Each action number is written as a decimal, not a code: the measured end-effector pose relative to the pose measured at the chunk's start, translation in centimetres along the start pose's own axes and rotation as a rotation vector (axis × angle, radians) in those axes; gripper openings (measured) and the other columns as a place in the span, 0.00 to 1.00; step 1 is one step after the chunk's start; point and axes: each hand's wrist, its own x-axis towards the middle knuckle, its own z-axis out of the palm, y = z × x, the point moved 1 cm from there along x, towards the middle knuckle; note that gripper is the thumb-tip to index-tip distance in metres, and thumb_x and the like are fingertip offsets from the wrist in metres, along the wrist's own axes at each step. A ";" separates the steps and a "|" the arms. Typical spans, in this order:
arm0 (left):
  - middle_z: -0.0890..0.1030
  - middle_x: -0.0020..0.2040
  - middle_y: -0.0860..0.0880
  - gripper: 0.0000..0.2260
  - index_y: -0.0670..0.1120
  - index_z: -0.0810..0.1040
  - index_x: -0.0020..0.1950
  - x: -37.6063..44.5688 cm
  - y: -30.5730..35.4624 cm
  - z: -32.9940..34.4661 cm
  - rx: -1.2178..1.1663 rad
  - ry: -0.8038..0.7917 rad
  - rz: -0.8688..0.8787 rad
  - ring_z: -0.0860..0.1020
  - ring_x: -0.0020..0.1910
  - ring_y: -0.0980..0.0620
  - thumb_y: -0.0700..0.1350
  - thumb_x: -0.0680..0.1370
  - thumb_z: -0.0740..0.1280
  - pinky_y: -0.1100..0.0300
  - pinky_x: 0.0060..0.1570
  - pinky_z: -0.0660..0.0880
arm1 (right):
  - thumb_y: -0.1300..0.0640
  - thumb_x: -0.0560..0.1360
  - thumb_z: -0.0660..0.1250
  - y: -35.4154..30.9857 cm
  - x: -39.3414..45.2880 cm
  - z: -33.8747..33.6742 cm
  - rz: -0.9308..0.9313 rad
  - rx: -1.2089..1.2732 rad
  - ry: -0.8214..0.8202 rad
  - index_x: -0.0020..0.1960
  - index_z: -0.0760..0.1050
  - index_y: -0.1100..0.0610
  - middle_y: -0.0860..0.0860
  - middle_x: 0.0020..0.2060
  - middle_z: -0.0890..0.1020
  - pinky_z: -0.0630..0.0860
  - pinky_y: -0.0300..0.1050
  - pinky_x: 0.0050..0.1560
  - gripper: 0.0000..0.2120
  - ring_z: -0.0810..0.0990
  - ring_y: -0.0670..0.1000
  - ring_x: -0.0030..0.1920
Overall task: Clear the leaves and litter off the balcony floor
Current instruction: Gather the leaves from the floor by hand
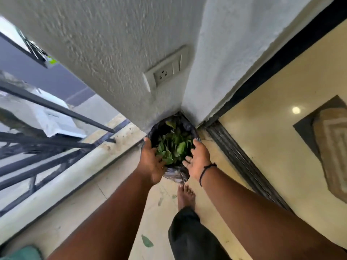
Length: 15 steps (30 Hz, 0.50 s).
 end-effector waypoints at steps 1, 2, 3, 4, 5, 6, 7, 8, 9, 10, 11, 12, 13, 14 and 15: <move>0.74 0.68 0.43 0.34 0.47 0.68 0.75 -1.6 -4.3 -2.8 0.060 -0.016 -0.057 0.71 0.69 0.44 0.69 0.80 0.47 0.50 0.70 0.64 | 0.44 0.82 0.58 0.4 0.5 -0.8 0.002 -0.004 -0.009 0.79 0.56 0.53 0.53 0.78 0.59 0.63 0.57 0.71 0.29 0.59 0.59 0.76; 0.74 0.67 0.44 0.34 0.47 0.68 0.75 -3.1 -7.0 -5.1 0.053 -0.009 -0.089 0.72 0.67 0.44 0.69 0.80 0.48 0.51 0.67 0.66 | 0.44 0.82 0.58 0.8 0.8 -1.7 -0.002 -0.030 -0.040 0.79 0.56 0.53 0.54 0.78 0.59 0.63 0.56 0.71 0.29 0.59 0.59 0.76; 0.74 0.66 0.45 0.34 0.47 0.68 0.74 -3.0 -8.5 -6.3 0.049 -0.013 -0.087 0.73 0.65 0.45 0.70 0.79 0.49 0.51 0.64 0.68 | 0.45 0.82 0.58 0.8 0.2 -2.3 -0.015 -0.068 -0.054 0.78 0.58 0.54 0.54 0.77 0.60 0.63 0.56 0.70 0.28 0.60 0.59 0.76; 0.74 0.65 0.46 0.34 0.47 0.69 0.74 -3.1 -10.0 -8.3 0.056 -0.007 -0.074 0.72 0.64 0.45 0.70 0.79 0.50 0.50 0.63 0.68 | 0.46 0.82 0.58 1.2 -0.4 -2.9 -0.034 -0.129 -0.050 0.78 0.59 0.54 0.54 0.77 0.62 0.64 0.55 0.69 0.27 0.61 0.59 0.75; 0.74 0.66 0.46 0.33 0.47 0.69 0.73 -3.6 -10.8 -9.7 0.059 -0.016 -0.064 0.72 0.65 0.44 0.70 0.79 0.52 0.50 0.64 0.68 | 0.47 0.83 0.58 1.9 -1.3 -3.5 -0.056 -0.206 -0.047 0.77 0.60 0.55 0.55 0.76 0.64 0.65 0.53 0.67 0.26 0.63 0.59 0.74; 0.73 0.69 0.46 0.32 0.48 0.69 0.73 -4.4 -11.2 -10.7 0.068 -0.010 -0.059 0.71 0.67 0.43 0.68 0.79 0.53 0.48 0.67 0.67 | 0.49 0.83 0.58 2.8 -1.9 -4.2 -0.076 -0.294 -0.048 0.76 0.62 0.57 0.56 0.74 0.66 0.67 0.52 0.65 0.24 0.66 0.59 0.73; 0.72 0.71 0.45 0.30 0.48 0.68 0.74 -6.4 -11.8 -11.9 0.087 0.004 -0.045 0.70 0.69 0.41 0.66 0.81 0.53 0.47 0.69 0.66 | 0.51 0.83 0.58 3.9 -3.4 -4.7 -0.102 -0.379 -0.043 0.74 0.65 0.60 0.59 0.71 0.70 0.70 0.51 0.61 0.22 0.70 0.59 0.69; 0.72 0.72 0.45 0.27 0.47 0.68 0.74 -8.2 -13.2 -13.4 0.132 0.012 -0.029 0.69 0.70 0.41 0.63 0.82 0.53 0.47 0.69 0.66 | 0.53 0.83 0.59 5.2 -4.4 -5.5 -0.136 -0.464 -0.029 0.70 0.68 0.62 0.63 0.66 0.73 0.73 0.49 0.54 0.19 0.75 0.59 0.62; 0.72 0.72 0.45 0.25 0.47 0.69 0.74 -10.4 -15.0 -15.4 0.184 0.032 0.003 0.69 0.71 0.41 0.61 0.83 0.54 0.47 0.69 0.66 | 0.56 0.82 0.60 6.7 -5.7 -6.2 -0.161 -0.561 -0.018 0.67 0.70 0.63 0.65 0.60 0.76 0.74 0.48 0.46 0.16 0.78 0.59 0.55; 0.72 0.72 0.46 0.23 0.47 0.69 0.73 -12.4 -16.6 -17.2 0.248 0.049 0.023 0.70 0.70 0.42 0.59 0.83 0.56 0.48 0.69 0.67 | 0.57 0.81 0.61 8.5 -7.0 -7.2 -0.189 -0.652 -0.024 0.63 0.72 0.61 0.64 0.54 0.79 0.72 0.47 0.43 0.13 0.79 0.59 0.50; 0.73 0.71 0.46 0.21 0.47 0.71 0.71 -14.5 -18.2 -18.7 0.289 0.077 0.034 0.72 0.68 0.43 0.57 0.83 0.57 0.49 0.66 0.68 | 0.57 0.80 0.63 10.2 -8.4 -8.0 -0.198 -0.739 -0.045 0.61 0.72 0.59 0.61 0.50 0.80 0.72 0.46 0.43 0.11 0.78 0.57 0.48; 0.75 0.68 0.47 0.17 0.48 0.74 0.67 -17.5 -19.6 -20.5 0.295 0.115 0.051 0.74 0.64 0.46 0.56 0.83 0.59 0.52 0.62 0.71 | 0.57 0.78 0.65 12.4 -9.9 -8.6 -0.190 -0.806 -0.096 0.61 0.72 0.58 0.58 0.48 0.80 0.72 0.46 0.42 0.12 0.78 0.56 0.46; 0.77 0.65 0.48 0.13 0.50 0.76 0.62 -20.0 -21.3 -22.3 0.318 0.123 0.084 0.76 0.58 0.50 0.55 0.82 0.61 0.54 0.58 0.72 | 0.56 0.77 0.66 14.5 -10.5 -9.3 -0.208 -0.885 -0.130 0.61 0.73 0.55 0.56 0.48 0.79 0.72 0.45 0.41 0.14 0.77 0.53 0.44; 0.77 0.62 0.49 0.10 0.51 0.76 0.58 -22.8 -23.6 -24.7 0.344 0.131 0.100 0.76 0.55 0.52 0.54 0.82 0.61 0.55 0.56 0.73 | 0.52 0.74 0.69 17.5 -8.3 -11.1 -0.265 -0.985 -0.168 0.60 0.74 0.51 0.53 0.49 0.78 0.70 0.42 0.40 0.15 0.75 0.51 0.45; 0.77 0.60 0.51 0.09 0.52 0.76 0.57 -25.3 -26.0 -26.9 0.378 0.146 0.126 0.76 0.54 0.53 0.54 0.82 0.61 0.55 0.58 0.73 | 0.45 0.70 0.72 19.7 -8.7 -12.0 -0.318 -1.136 -0.209 0.57 0.76 0.47 0.50 0.51 0.74 0.67 0.39 0.43 0.17 0.71 0.48 0.47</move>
